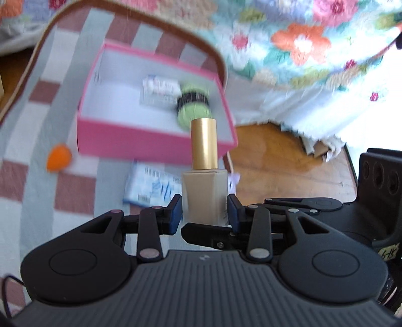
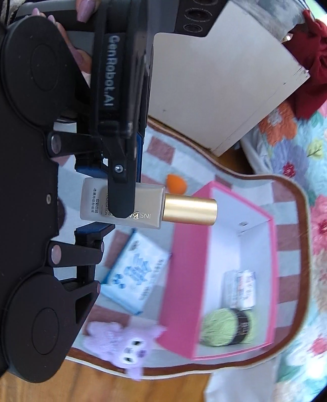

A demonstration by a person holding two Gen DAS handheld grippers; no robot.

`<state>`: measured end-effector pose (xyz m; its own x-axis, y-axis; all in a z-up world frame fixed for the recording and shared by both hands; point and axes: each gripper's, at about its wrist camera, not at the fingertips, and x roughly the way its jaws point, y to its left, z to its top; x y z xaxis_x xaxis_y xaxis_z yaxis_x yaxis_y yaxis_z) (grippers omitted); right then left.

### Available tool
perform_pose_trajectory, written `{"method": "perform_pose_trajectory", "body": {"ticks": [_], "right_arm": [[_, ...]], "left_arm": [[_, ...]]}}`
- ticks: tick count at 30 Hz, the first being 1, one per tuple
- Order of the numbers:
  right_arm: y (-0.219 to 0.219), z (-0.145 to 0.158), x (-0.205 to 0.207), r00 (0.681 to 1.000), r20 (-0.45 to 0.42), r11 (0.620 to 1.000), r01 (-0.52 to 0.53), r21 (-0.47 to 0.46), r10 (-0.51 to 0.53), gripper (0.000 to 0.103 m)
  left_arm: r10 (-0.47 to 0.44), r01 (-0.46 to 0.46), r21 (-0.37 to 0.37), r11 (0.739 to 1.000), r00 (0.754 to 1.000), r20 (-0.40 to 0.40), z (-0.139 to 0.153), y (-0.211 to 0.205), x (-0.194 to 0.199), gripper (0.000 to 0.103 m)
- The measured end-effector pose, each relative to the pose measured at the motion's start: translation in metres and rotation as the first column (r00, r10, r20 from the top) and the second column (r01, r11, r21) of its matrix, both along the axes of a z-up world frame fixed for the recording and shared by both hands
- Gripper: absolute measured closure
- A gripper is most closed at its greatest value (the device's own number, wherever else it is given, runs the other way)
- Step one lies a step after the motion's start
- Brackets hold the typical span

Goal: Organize objects
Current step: 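Carry the foundation bottle with the left tool into the pink box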

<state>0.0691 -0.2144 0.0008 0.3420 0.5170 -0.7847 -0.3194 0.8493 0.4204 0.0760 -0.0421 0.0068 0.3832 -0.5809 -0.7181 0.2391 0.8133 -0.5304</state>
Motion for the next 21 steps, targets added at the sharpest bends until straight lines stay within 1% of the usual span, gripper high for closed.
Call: {"method": "perform_pose_trajectory", "body": {"ticks": [4, 7, 9, 11, 12, 16, 18, 21], "right_arm": [[0.004, 0.023, 0.023, 0.999, 0.043, 0.999, -0.029, -0.023, 0.030, 0.061], [0.003, 0.034, 0.045, 0.998, 0.065, 0.999, -0.025, -0.030, 0.027, 0.061], [0.000, 0.036, 0.064, 0.997, 0.072, 1.000, -0.014, -0.023, 0.015, 0.061], [-0.004, 0.033, 0.084, 0.998, 0.067, 1.000, 0.004, -0.021, -0.002, 0.061], [-0.007, 0.029, 0.097, 0.998, 0.056, 1.000, 0.017, -0.018, -0.016, 0.061], [-0.025, 0.001, 0.144, 0.997, -0.013, 0.997, 0.076, -0.001, -0.076, 0.061], [-0.033, -0.020, 0.167, 0.992, -0.066, 0.995, 0.104, 0.006, -0.103, 0.061], [-0.041, -0.048, 0.187, 0.984, -0.127, 0.992, 0.128, -0.010, -0.128, 0.061]], "left_arm": [[0.024, -0.024, -0.009, 1.000, 0.999, 0.028, 0.021, 0.003, 0.024, 0.066], [0.046, -0.045, -0.015, 0.999, 0.999, 0.028, 0.030, 0.001, 0.050, 0.066], [0.057, -0.057, -0.016, 0.998, 0.998, 0.009, 0.029, -0.004, 0.072, 0.066], [0.065, -0.066, -0.016, 0.998, 0.997, -0.027, 0.023, -0.010, 0.098, 0.066], [0.069, -0.070, -0.018, 0.997, 0.997, -0.045, 0.018, -0.014, 0.110, 0.066], [0.081, -0.084, -0.022, 0.996, 0.989, -0.120, -0.023, -0.023, 0.158, 0.066], [0.087, -0.094, -0.028, 0.995, 0.981, -0.171, -0.047, -0.027, 0.177, 0.066], [0.092, -0.108, -0.052, 0.993, 0.963, -0.252, -0.082, -0.032, 0.197, 0.066]]}}
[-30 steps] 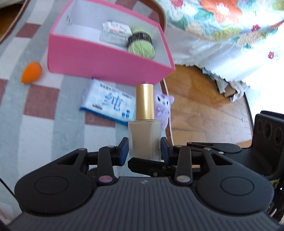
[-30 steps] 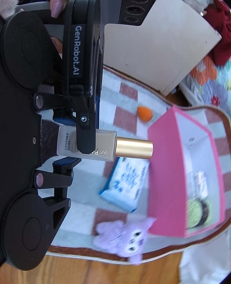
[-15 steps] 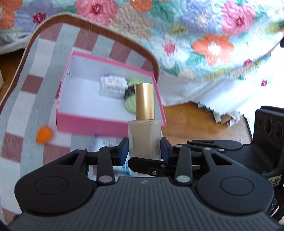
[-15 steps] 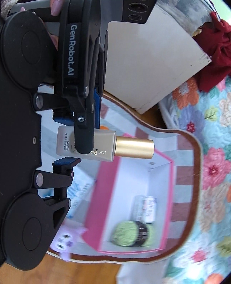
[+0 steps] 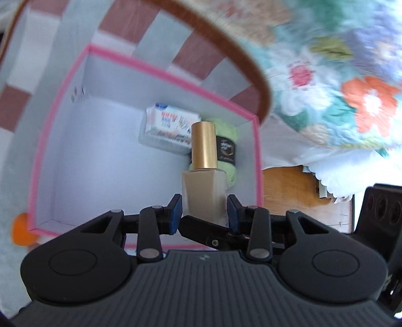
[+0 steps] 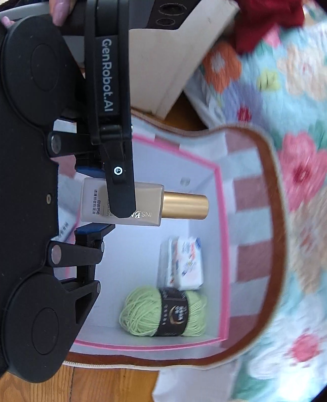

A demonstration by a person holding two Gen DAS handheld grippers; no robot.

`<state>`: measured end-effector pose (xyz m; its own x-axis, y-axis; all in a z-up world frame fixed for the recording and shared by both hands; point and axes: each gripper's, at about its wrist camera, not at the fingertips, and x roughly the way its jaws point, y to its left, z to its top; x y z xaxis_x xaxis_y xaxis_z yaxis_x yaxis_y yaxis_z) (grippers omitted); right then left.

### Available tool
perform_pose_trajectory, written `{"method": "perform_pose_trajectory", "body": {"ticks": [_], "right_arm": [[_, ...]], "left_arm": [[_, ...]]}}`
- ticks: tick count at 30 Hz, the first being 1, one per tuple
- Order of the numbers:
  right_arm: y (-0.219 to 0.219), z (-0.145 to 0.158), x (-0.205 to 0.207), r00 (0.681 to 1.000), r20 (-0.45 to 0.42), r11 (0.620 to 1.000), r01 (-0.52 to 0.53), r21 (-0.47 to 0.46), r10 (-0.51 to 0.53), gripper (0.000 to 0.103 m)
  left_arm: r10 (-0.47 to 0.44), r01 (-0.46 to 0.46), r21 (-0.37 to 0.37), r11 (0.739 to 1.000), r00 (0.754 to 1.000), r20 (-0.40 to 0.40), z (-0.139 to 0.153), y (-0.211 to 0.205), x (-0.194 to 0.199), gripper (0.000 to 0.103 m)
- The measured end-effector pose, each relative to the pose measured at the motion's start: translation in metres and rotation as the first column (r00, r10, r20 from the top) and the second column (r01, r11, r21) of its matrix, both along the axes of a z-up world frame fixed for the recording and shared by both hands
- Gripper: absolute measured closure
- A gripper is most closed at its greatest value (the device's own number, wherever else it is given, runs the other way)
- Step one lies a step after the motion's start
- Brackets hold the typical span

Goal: Organize objects
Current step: 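Carry the foundation bottle with the left tool into the pink box, then open the left tool and lift it out of the box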

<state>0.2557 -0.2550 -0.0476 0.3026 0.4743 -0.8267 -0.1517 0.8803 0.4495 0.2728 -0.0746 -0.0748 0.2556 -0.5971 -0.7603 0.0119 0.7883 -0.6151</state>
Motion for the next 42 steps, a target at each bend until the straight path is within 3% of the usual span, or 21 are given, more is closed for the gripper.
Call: {"method": "perform_pose_trajectory", "body": {"ticks": [9, 17, 21, 26, 29, 31, 34, 38, 42], "right_arm": [[-0.015, -0.063, 0.023, 0.988, -0.131, 0.996, 0.080, -0.024, -0.083, 0.061], [-0.020, -0.085, 0.036, 0.980, -0.164, 0.988, 0.088, -0.125, -0.108, 0.061], [-0.008, -0.092, 0.034, 0.985, -0.143, 0.975, 0.061, -0.214, -0.093, 0.062], [0.001, -0.096, 0.028, 0.995, -0.078, 0.953, 0.042, -0.300, -0.068, 0.063], [-0.003, -0.083, 0.022, 0.997, -0.057, 0.958, 0.033, -0.285, -0.051, 0.059], [-0.009, -0.064, 0.014, 0.999, -0.013, 0.965, 0.031, -0.261, -0.036, 0.052], [-0.016, -0.033, -0.002, 0.999, 0.051, 0.972, 0.017, -0.236, -0.005, 0.050], [-0.024, 0.004, -0.029, 0.995, 0.094, 0.982, 0.003, -0.188, 0.015, 0.050], [-0.019, 0.044, -0.055, 0.983, 0.186, 0.983, 0.022, -0.183, 0.012, 0.049]], "left_arm": [[-0.041, 0.041, -0.007, 0.999, 0.992, -0.123, -0.064, -0.026, 0.028, 0.066], [-0.021, 0.010, -0.049, 0.999, 0.977, -0.213, -0.099, -0.036, 0.045, 0.066], [-0.021, 0.017, -0.023, 1.000, 0.976, -0.215, -0.104, -0.041, 0.043, 0.066], [-0.025, 0.032, 0.049, 0.998, 0.989, -0.143, -0.081, -0.049, 0.038, 0.072], [-0.043, 0.053, 0.124, 0.991, 0.996, -0.082, -0.060, -0.050, 0.031, 0.065], [-0.053, 0.063, 0.137, 0.988, 0.996, -0.075, -0.046, -0.046, 0.025, 0.062], [-0.080, 0.090, 0.125, 0.988, 0.993, -0.086, -0.024, -0.032, 0.019, 0.056], [-0.120, 0.115, 0.173, 0.978, 0.993, 0.022, 0.019, -0.009, -0.003, 0.048], [-0.187, 0.171, 0.213, 0.962, 0.981, 0.056, 0.055, 0.006, -0.024, 0.047]]}}
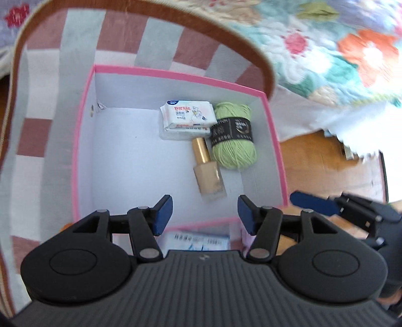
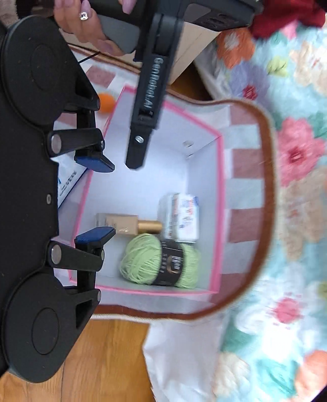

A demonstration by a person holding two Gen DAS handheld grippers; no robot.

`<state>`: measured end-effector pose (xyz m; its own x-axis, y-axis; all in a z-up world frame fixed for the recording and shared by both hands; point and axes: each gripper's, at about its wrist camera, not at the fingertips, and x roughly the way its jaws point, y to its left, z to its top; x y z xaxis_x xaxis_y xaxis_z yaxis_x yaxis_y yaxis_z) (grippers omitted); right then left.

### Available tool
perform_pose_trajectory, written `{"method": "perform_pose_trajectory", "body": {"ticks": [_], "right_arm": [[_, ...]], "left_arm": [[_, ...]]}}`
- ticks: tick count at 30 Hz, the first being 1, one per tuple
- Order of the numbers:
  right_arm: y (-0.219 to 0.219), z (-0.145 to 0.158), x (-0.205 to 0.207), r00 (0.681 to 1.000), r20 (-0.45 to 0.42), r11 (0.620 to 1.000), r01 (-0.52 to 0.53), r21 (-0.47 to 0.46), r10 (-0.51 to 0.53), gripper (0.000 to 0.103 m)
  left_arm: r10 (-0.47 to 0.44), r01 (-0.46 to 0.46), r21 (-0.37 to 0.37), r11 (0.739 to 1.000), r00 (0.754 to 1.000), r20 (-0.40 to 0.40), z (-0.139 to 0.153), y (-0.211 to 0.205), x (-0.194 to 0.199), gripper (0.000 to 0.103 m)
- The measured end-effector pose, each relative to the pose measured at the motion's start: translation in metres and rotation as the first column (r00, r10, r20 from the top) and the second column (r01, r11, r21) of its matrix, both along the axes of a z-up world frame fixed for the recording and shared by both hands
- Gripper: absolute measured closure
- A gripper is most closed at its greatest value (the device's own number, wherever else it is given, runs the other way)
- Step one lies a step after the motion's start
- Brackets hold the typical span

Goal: Organize objects
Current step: 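Lower the left tool onto the blue-lettered wet-wipe pack and close it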

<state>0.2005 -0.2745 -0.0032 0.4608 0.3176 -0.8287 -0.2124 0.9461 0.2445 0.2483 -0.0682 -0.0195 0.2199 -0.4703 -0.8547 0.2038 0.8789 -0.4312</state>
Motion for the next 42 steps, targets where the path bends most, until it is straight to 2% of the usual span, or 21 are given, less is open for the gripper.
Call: {"method": "perform_pose_trajectory", "body": {"ticks": [5, 9, 15, 18, 21, 24, 29, 31, 35, 42], "right_arm": [[0.005, 0.033, -0.028, 1.000, 0.006, 0.998, -0.015, 0.058, 0.015, 0.049], [0.011, 0.053, -0.055, 0.999, 0.004, 0.996, -0.037, 0.079, 0.037, 0.046], [0.027, 0.065, -0.093, 0.994, 0.047, 0.989, -0.104, 0.105, 0.100, 0.044], [0.037, 0.065, -0.108, 0.989, 0.049, 0.984, -0.143, 0.107, 0.139, 0.036], [0.044, 0.061, -0.122, 0.985, 0.056, 0.981, -0.169, 0.100, 0.164, 0.025], [0.044, 0.047, -0.129, 0.987, 0.038, 0.980, -0.163, 0.115, 0.159, 0.021], [0.036, 0.010, -0.129, 0.994, -0.011, 0.988, -0.106, 0.110, 0.108, 0.020], [0.031, -0.004, -0.120, 0.995, -0.038, 0.992, -0.087, 0.093, 0.090, 0.020], [0.023, -0.027, -0.101, 0.996, -0.074, 0.995, -0.052, 0.080, 0.058, 0.020], [0.011, -0.079, -0.081, 0.987, -0.156, 0.992, 0.043, 0.118, -0.025, 0.020]], "left_arm": [[-0.053, 0.054, -0.031, 0.998, 0.998, 0.038, 0.044, 0.012, -0.035, 0.043], [-0.093, 0.094, -0.003, 0.996, 0.991, 0.094, 0.070, 0.019, -0.067, 0.040], [-0.113, 0.113, 0.009, 0.994, 0.988, 0.105, 0.077, 0.031, -0.101, 0.039], [-0.137, 0.138, -0.009, 0.990, 0.987, 0.084, 0.068, 0.034, -0.114, 0.039], [-0.158, 0.158, 0.016, 0.987, 0.982, 0.104, 0.054, 0.034, -0.128, 0.038], [-0.161, 0.158, 0.028, 0.987, 0.979, 0.125, 0.036, 0.034, -0.139, 0.038], [-0.178, 0.176, 0.026, 0.984, 0.972, 0.152, -0.002, 0.028, -0.137, 0.030], [-0.151, 0.144, 0.058, 0.988, 0.977, 0.150, -0.021, 0.022, -0.126, 0.030], [-0.108, 0.105, 0.034, 0.994, 0.988, 0.114, -0.058, 0.019, -0.108, 0.030], [-0.078, 0.078, 0.008, 0.997, 0.992, 0.099, -0.105, 0.012, -0.099, 0.030]]}}
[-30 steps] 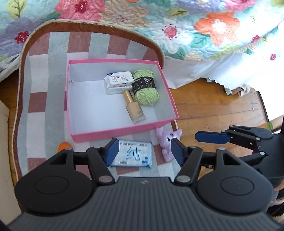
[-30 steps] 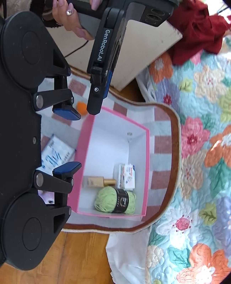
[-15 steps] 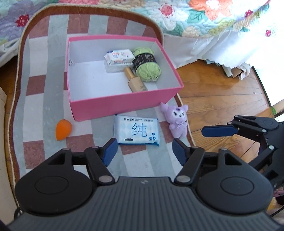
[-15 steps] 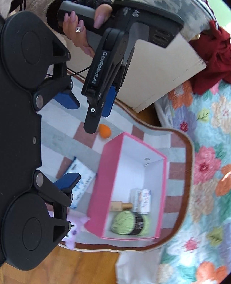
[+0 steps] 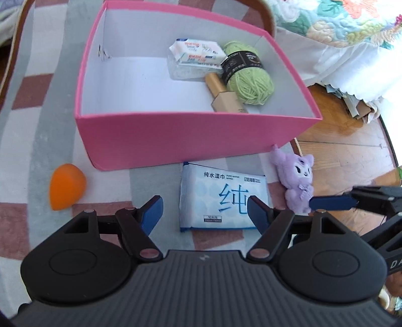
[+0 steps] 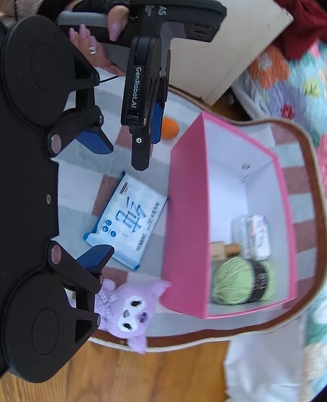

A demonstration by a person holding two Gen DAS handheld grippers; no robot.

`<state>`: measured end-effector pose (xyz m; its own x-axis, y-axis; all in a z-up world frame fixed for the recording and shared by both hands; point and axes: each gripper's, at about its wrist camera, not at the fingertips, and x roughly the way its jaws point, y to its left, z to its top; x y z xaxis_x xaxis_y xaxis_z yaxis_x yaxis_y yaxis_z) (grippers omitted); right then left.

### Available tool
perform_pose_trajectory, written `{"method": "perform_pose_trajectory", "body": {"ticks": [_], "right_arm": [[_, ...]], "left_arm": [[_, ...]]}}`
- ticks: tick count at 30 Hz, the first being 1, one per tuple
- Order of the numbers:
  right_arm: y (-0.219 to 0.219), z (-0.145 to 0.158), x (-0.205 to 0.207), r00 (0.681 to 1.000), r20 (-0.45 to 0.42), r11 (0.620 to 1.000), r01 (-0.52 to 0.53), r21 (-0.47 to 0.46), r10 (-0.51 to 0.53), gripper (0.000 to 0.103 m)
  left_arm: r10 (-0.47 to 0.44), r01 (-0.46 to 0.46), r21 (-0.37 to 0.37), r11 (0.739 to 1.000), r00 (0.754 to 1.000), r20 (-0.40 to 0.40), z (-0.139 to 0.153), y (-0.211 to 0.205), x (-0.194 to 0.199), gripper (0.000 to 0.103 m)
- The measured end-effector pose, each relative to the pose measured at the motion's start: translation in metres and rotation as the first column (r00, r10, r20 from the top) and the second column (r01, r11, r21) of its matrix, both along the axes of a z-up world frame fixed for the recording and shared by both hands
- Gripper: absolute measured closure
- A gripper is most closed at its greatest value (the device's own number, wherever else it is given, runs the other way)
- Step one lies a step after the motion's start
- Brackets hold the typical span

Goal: Organize objects
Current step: 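Lower the left tool onto the blue-lettered wet-wipe pack and close it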

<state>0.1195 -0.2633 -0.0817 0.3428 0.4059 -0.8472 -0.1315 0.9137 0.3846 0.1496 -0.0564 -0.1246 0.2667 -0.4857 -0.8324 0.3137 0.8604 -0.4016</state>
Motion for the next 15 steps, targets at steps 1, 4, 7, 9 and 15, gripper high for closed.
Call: {"method": "perform_pose_trajectory", "body": {"ticks": [1, 4, 7, 9, 15], "right_arm": [[0.000, -0.006, 0.001, 1.000, -0.005, 1.000, 0.006, 0.009, -0.006, 0.020], [0.000, -0.025, 0.003, 0.999, -0.036, 0.999, 0.039, 0.028, -0.038, 0.020], [0.000, -0.038, 0.003, 0.995, -0.053, 0.995, 0.088, 0.041, -0.086, 0.020], [-0.001, -0.046, 0.004, 0.991, -0.075, 0.992, 0.114, 0.048, -0.111, 0.020], [-0.009, -0.065, 0.003, 0.956, -0.098, 0.960, 0.280, 0.003, -0.278, 0.020]], "left_arm": [[0.000, 0.000, -0.009, 1.000, 1.000, -0.019, -0.006, -0.001, 0.001, 0.030], [0.010, -0.009, 0.010, 1.000, 0.999, -0.048, -0.020, -0.004, 0.003, 0.030], [-0.009, 0.010, 0.046, 0.999, 0.999, -0.032, -0.030, -0.008, 0.006, 0.032], [-0.013, 0.015, 0.037, 0.999, 0.999, -0.034, -0.035, -0.008, 0.009, 0.033], [-0.004, 0.004, -0.032, 0.999, 1.000, -0.007, -0.042, -0.014, 0.005, 0.052]]}}
